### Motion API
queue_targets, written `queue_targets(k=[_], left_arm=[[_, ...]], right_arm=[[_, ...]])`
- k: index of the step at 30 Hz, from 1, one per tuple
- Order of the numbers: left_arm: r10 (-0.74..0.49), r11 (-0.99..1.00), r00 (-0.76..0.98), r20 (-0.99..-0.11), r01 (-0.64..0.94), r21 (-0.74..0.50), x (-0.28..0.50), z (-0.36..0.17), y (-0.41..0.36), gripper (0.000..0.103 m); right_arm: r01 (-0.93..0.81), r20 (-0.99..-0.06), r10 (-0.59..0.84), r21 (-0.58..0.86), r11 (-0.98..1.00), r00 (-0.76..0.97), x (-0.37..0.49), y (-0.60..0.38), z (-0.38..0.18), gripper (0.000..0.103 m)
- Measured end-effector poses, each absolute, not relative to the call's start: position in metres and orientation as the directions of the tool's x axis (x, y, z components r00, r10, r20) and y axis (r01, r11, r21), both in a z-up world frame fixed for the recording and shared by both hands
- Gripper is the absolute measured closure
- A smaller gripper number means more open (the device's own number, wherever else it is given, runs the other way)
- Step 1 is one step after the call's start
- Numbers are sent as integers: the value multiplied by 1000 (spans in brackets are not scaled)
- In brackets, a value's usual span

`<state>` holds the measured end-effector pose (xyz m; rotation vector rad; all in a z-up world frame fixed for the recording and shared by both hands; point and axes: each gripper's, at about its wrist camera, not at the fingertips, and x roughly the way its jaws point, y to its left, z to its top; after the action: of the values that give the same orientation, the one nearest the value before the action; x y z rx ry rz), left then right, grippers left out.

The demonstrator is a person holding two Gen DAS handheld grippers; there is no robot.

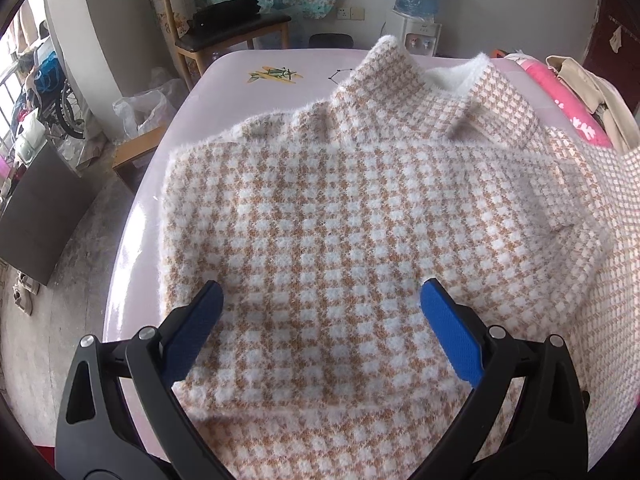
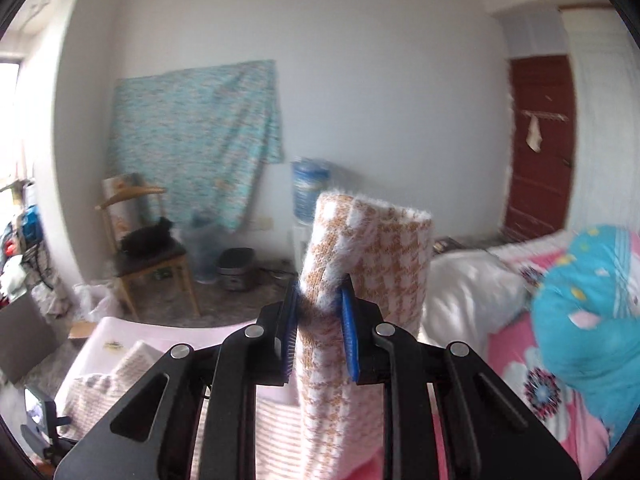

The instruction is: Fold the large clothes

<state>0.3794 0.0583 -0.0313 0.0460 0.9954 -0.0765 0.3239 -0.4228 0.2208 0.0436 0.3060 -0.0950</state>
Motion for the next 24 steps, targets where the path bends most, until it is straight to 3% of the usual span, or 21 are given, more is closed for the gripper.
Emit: queue_targets(k=[5, 9, 11, 12, 15, 21, 22, 24], left_arm=[[-97, 991, 574, -813, 133, -24, 345, -5, 80, 7], [-157, 981, 581, -799, 183, -60, 310, 11, 102, 7], [-202, 972, 575, -793, 214, -93, 293, 16, 113, 7], [-226, 967, 568, -791, 228, -113, 293, 19, 114, 7], [-289, 950, 554, -780, 267, -162, 289, 23, 122, 7], [-350, 932, 575, -739, 292, -214, 309, 29, 118, 8], [-360, 930, 578, -733, 282, -235, 317, 29, 117, 10], [-369, 929, 568, -736, 252, -271, 347, 25, 103, 23]], right_arm=[[-132, -297, 138, 40, 990, 945, 339, -315, 214, 83], [-403, -431, 426, 149, 903, 796, 359, -224, 172, 78], [-530, -523, 583, 268, 805, 622, 369, -190, 140, 39], [-555, -571, 613, 301, 776, 547, 372, -176, 121, 34], [-551, -640, 612, 332, 766, 465, 375, -172, 81, 34], [-360, -667, 490, 337, 870, 561, 383, -282, 50, 34], [-314, -672, 460, 337, 888, 580, 386, -304, 46, 34], [-216, -679, 407, 352, 911, 611, 388, -351, 37, 34]])
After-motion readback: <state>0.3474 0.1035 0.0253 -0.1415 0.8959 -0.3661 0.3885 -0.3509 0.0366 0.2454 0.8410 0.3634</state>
